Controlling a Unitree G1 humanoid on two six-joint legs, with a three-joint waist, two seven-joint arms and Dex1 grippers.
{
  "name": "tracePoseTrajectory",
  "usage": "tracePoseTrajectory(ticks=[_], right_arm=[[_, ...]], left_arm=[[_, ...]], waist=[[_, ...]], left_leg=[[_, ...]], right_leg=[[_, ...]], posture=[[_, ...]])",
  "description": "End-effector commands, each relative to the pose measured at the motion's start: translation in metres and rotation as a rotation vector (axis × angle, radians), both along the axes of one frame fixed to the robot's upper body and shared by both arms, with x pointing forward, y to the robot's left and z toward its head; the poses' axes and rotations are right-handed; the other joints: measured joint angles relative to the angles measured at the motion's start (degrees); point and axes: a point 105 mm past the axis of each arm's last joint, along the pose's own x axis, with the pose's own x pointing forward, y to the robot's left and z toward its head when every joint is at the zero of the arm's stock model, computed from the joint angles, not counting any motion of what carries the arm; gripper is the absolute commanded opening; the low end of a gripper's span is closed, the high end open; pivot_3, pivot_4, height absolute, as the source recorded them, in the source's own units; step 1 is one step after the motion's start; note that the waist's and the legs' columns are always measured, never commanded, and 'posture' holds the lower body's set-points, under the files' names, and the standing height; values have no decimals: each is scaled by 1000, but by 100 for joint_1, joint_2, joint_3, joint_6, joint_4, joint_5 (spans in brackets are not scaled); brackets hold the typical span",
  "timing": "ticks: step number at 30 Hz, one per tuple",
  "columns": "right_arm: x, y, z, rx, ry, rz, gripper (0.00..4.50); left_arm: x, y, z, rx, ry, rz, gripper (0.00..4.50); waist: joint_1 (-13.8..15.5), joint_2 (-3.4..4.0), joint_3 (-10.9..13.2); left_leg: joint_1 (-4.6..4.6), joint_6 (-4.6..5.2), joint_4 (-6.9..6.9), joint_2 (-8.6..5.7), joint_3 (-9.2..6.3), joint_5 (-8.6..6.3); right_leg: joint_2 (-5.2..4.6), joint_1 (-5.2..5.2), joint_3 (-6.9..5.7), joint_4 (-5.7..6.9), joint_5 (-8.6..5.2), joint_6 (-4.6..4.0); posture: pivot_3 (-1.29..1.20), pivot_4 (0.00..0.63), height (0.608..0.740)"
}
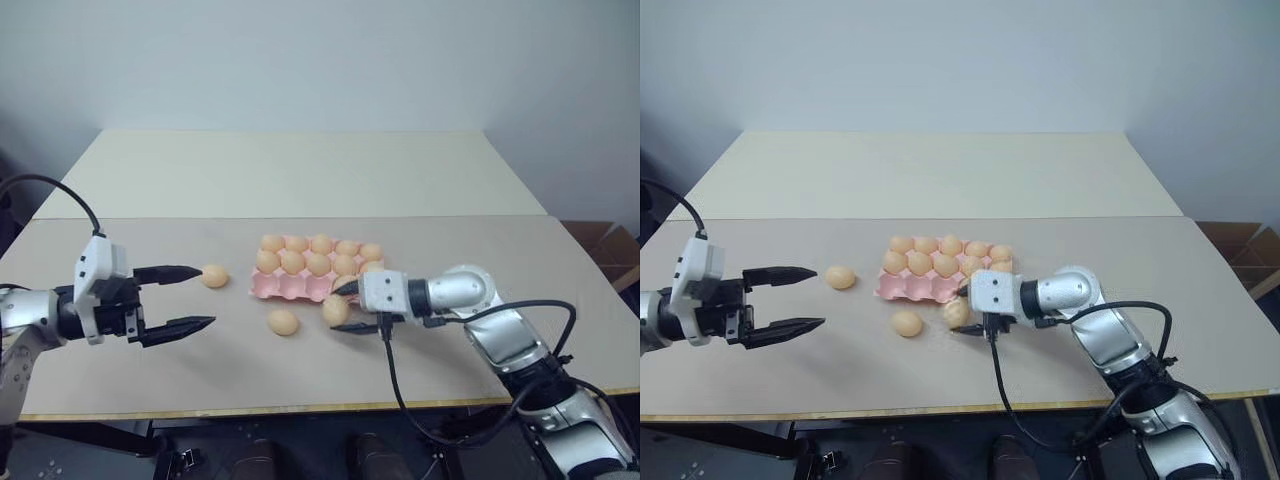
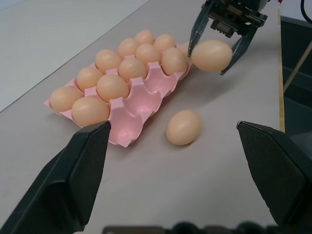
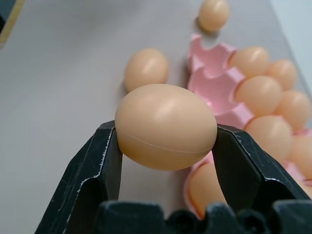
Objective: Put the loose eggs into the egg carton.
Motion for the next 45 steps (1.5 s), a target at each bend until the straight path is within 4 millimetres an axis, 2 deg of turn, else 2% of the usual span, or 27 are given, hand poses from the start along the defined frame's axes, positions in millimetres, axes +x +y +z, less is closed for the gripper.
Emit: tracePoseTrajectory(ticks=[1, 4, 9, 11, 12, 15, 18, 22, 28, 30, 33, 37, 41, 45], right_arm=[[15, 3, 10, 30, -57, -74, 2602], [32, 7, 7, 31, -68, -169, 2602], [38, 8, 1, 29, -54, -209, 2602], [40, 5, -3, 21, -51, -229, 3312], [39, 3, -4, 19, -48, -231, 3465], [38, 2, 6, 67, -44, -243, 4456], [37, -4, 17, 105, -59, -247, 4484], [32, -23, 32, 157, -59, -266, 4484], [9, -60, 58, 301, -16, -296, 4484], [-2, -81, 58, 328, 17, -310, 4484], [-17, -98, 56, 356, 68, -310, 4484], [-38, -123, 38, 294, 139, -318, 4484], [-49, -129, 32, 281, 197, -306, 4484], [-39, -130, 35, 284, 188, -304, 4484]], left_arm=[[0, -4, 7, 5, -47, -18, 4500], [0, -3, 8, 5, -50, -19, 4500], [-3, -2, 9, 12, -45, -20, 4500], [-5, -2, 8, 13, -43, -20, 4500], [-5, -3, 8, 13, -42, -21, 4500], [-5, -4, 7, 10, -39, -21, 4500], [-3, -8, 6, 4, -39, -23, 4500], [-3, -14, 5, -11, -39, -38, 4500], [-5, -4, 3, -5, -15, -19, 4500], [-7, -1, 5, 2, -23, -6, 4500], [-10, 5, 8, 12, -52, 24, 4500], [-17, 12, 5, 14, -66, 72, 4500], [-21, 10, 4, 12, -81, 92, 4500], [-27, 9, 3, 14, -93, 118, 4500]], waist=[[0, -1, -1], [1, -2, -1], [5, -2, -1], [2, -2, -1], [2, -2, -1], [2, -1, -1], [2, -1, -1], [25, -2, -1], [27, -2, -1], [29, -2, -1], [30, -3, -2], [13, -3, -2], [0, -4, -2], [-14, -6, -4]], left_leg=[[0, 0, 0, 1, 0, 0], [-2, 0, 0, 2, 0, 0], [-3, 0, 0, 2, 0, 0], [-3, 0, 0, 2, 0, 0], [-3, 0, 0, 3, 1, 0], [-3, 0, 0, 7, 0, 0], [-3, 0, 0, 9, 0, 0], [-3, 0, 0, 9, 0, 0], [-4, 0, 0, 10, 0, 0], [-3, 0, 0, 12, 0, 0], [-3, 0, -1, 12, 1, -1], [1, 0, -2, 16, 1, -1], [4, 0, -2, 15, 4, -1], [17, -1, -2, 19, 6, -1]], right_leg=[[1, 0, 0, 0, 1, -1], [3, -1, 0, -1, 2, -2], [2, -1, 0, -2, 3, -4], [2, -1, 0, -2, 3, -4], [2, -2, 0, -2, 3, -4], [7, -3, 0, -2, 3, -4], [9, -3, 0, -1, 4, -5], [9, -1, 0, -4, 4, -4], [10, -2, 0, -5, 4, -5], [11, -2, 0, -6, 3, -5], [9, -1, 0, -8, 2, -7], [12, 0, 1, -8, -8, -24], [11, 1, 5, -8, -16, -37], [14, 5, 9, -7, -16, -40]], posture=[[0, 150, 740], [0, 150, 740], [0, 150, 740], [0, 150, 740], [0, 150, 740], [0, 150, 740], [0, 150, 740], [0, 150, 740], [0, 150, 740], [0, 150, 740], [0, 150, 740], [0, 150, 740], [0, 150, 740], [0, 150, 740]])
